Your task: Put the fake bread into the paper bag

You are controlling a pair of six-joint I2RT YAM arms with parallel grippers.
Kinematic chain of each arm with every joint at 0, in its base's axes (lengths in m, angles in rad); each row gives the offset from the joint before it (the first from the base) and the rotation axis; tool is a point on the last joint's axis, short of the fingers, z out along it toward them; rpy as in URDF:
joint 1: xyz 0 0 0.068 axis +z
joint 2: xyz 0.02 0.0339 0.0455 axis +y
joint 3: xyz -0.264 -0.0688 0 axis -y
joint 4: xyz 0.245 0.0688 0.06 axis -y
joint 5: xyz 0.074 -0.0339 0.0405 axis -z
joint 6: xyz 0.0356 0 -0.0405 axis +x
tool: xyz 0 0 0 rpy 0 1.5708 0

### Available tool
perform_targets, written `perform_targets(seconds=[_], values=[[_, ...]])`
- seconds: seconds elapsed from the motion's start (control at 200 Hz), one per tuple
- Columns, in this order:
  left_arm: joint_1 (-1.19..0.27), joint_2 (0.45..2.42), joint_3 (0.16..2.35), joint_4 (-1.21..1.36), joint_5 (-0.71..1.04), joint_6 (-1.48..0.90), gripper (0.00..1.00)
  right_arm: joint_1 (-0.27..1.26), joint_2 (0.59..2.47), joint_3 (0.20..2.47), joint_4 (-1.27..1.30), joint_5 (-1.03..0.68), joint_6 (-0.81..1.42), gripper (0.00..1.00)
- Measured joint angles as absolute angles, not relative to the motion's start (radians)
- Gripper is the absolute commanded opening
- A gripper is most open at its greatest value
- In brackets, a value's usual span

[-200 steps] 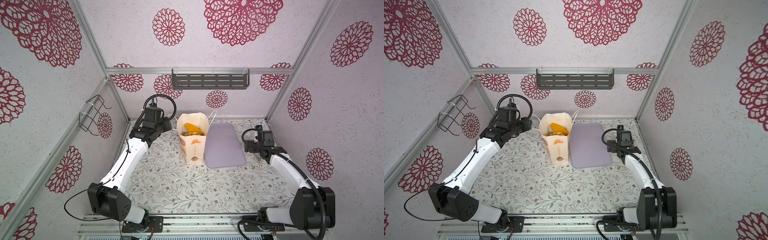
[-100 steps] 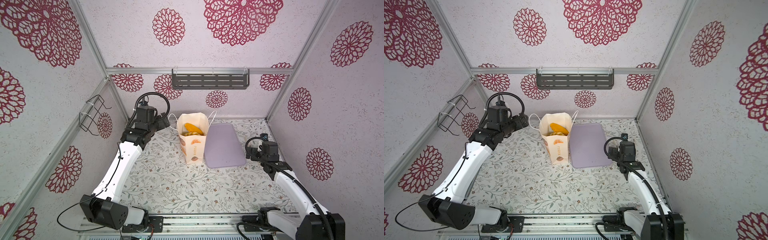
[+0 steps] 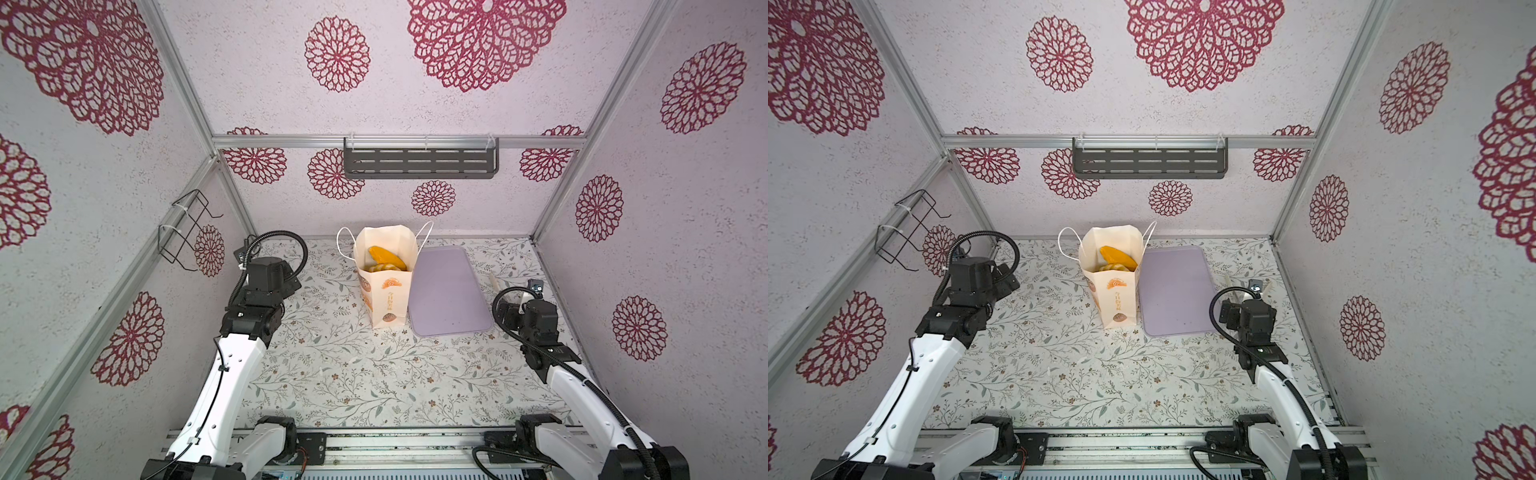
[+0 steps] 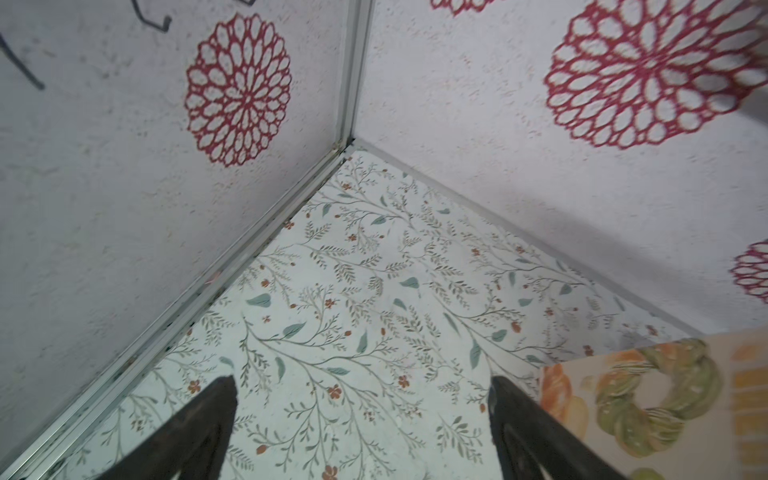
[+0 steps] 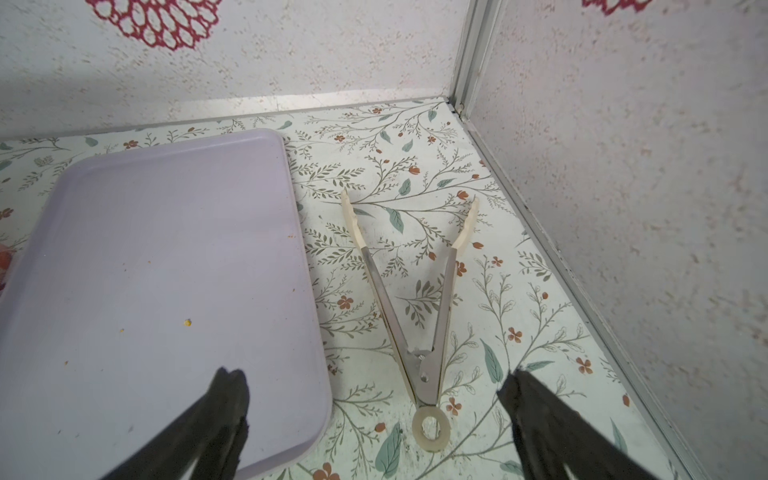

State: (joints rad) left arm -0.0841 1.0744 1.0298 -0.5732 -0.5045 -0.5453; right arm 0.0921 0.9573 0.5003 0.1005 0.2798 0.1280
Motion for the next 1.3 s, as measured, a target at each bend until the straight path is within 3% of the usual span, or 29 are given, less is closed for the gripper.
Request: perform_targets(seconds=[0.375,0.641,0.886,1.101,1.301], values=[[-0.078,1.069,0.678,-0.252,-0.75,-0.499,0.97,0.092,0.968,0.394,0.244,0.348,0.132,0.99],[-0.053,1.161,0.525,0.051,-0.827,-0.413,0.97,0.091,1.009,0.354,0.339,0.4,0.133,0.99],[0.0,1.268,0.455,0.313,-0.805,-0.353,0.97,0.091,1.058,0.283,0.479,0.458,0.124,0.99],[0.045,1.339,0.446,0.42,-0.735,-0.328,0.97,0.087,1.158,0.122,0.781,0.501,0.115,0.99],[0.124,1.349,0.456,0.474,-0.617,-0.334,0.97,0.084,1.284,0.187,0.884,0.499,0.113,0.99]])
